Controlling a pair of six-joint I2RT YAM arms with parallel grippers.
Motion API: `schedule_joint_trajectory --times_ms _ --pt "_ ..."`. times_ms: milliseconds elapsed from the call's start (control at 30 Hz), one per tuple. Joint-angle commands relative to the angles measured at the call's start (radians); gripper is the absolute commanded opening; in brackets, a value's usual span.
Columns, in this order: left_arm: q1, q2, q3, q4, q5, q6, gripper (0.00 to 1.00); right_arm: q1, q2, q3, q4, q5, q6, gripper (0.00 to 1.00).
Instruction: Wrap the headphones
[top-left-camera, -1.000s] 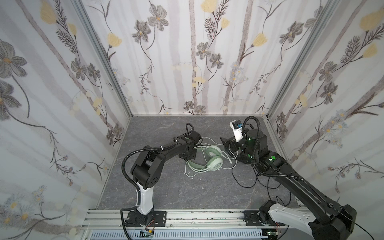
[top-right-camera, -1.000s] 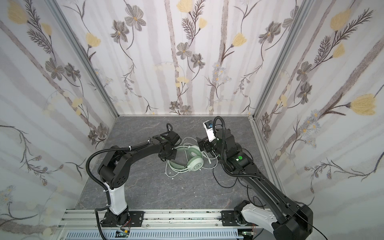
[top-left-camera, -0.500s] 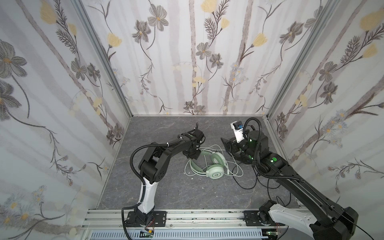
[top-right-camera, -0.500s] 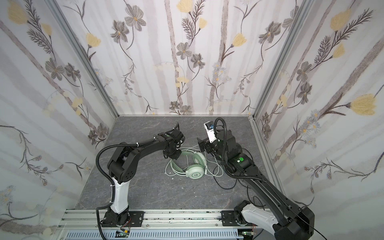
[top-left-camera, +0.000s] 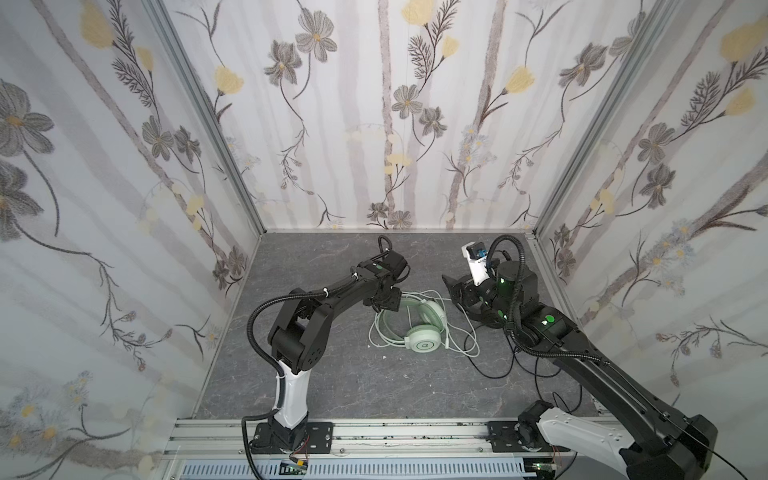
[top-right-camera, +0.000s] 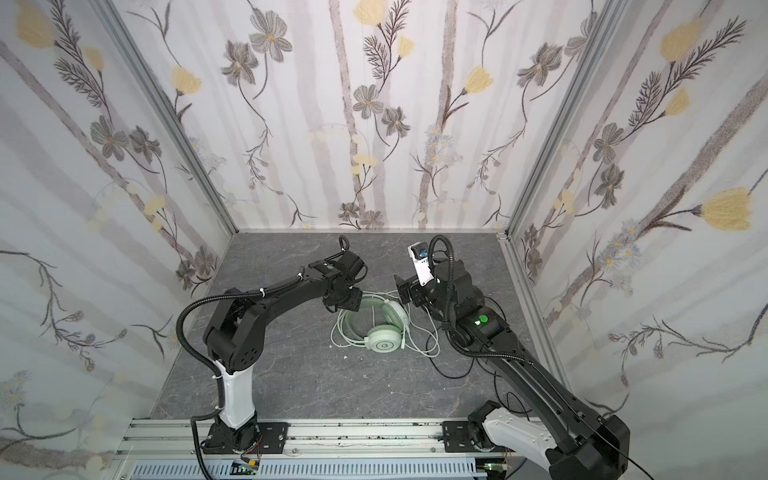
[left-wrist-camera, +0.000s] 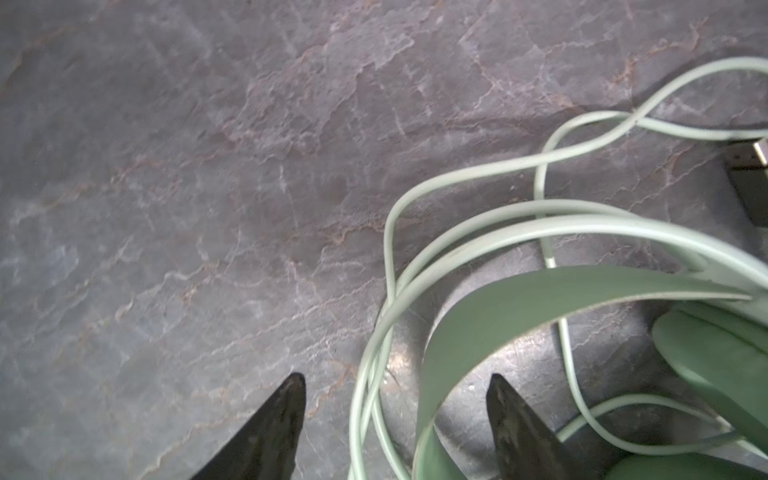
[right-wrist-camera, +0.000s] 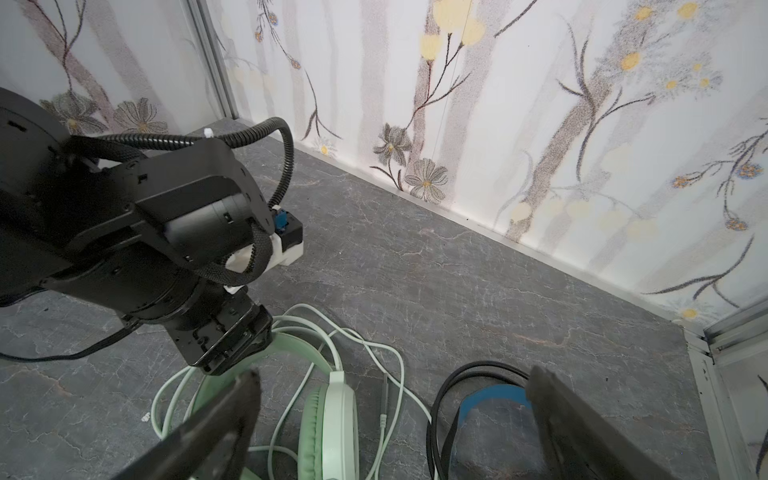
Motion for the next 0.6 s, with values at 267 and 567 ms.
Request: schedule_joint_trajectory --times_ms 267,567 --pt "-0.074 -0.051 -0.09 -0.081 0.005 -0.375 0.46 -0.003 -0.002 0.004 0.039 -0.01 -0.009 1.0" --pt "-0.09 -0.138 -0.197 -0.023 0.052 -0.451 0.5 -0.006 0.001 0.005 0.042 -0.013 -0.011 1.0"
